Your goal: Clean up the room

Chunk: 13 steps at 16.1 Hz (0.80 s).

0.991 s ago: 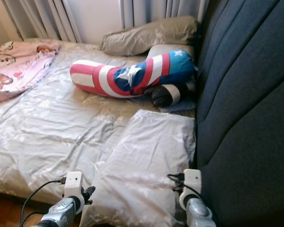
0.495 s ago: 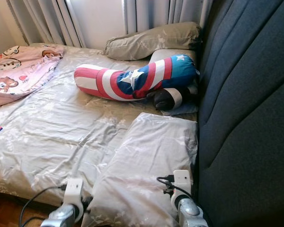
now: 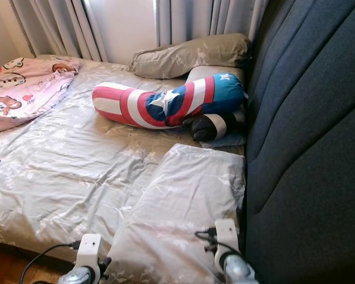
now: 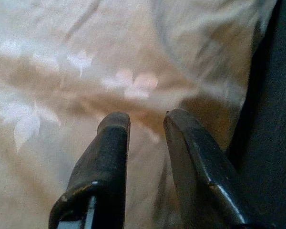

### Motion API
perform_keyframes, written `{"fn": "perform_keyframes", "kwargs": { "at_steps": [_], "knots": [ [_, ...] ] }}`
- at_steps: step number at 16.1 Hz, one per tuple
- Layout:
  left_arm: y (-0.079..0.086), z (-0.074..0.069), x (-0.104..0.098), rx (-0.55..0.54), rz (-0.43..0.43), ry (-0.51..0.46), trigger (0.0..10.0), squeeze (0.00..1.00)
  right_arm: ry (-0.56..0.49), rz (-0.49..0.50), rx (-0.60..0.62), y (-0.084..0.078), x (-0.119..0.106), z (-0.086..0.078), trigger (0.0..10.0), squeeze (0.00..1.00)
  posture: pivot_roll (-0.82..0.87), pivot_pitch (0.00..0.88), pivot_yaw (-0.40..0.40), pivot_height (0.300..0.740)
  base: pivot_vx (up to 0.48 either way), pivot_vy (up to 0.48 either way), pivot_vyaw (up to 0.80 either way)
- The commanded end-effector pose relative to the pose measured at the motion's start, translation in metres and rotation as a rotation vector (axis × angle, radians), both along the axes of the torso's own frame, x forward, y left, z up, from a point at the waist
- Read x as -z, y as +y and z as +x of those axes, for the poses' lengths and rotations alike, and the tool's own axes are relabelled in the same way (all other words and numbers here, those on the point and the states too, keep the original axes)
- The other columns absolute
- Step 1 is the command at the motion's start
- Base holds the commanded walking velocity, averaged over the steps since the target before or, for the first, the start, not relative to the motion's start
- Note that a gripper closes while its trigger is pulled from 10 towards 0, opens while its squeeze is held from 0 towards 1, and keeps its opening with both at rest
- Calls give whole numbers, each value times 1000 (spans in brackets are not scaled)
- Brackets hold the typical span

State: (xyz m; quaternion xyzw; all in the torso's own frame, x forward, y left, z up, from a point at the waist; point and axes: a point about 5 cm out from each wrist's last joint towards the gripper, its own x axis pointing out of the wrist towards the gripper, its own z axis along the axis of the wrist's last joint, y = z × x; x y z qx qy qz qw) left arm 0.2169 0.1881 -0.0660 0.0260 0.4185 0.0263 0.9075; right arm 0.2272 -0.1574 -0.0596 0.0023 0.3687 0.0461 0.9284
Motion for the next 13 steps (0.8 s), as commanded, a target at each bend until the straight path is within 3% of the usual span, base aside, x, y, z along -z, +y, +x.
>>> {"fn": "perform_keyframes", "kwargs": {
  "at_steps": [1, 13],
  "knots": [
    [-1, -11, 7, 8, 0, 53, 10000, 0, 29, 2, -2, 1, 4, -6, 10000, 0, 2, 0, -57, 740, 0, 304, 0],
    [-1, -12, 8, 25, 7, 64, 10000, 0, 68, 6, 57, -5, 11, -16, 10000, 0, -18, 0, -39, 740, 0, 303, 0]
  ]
}}
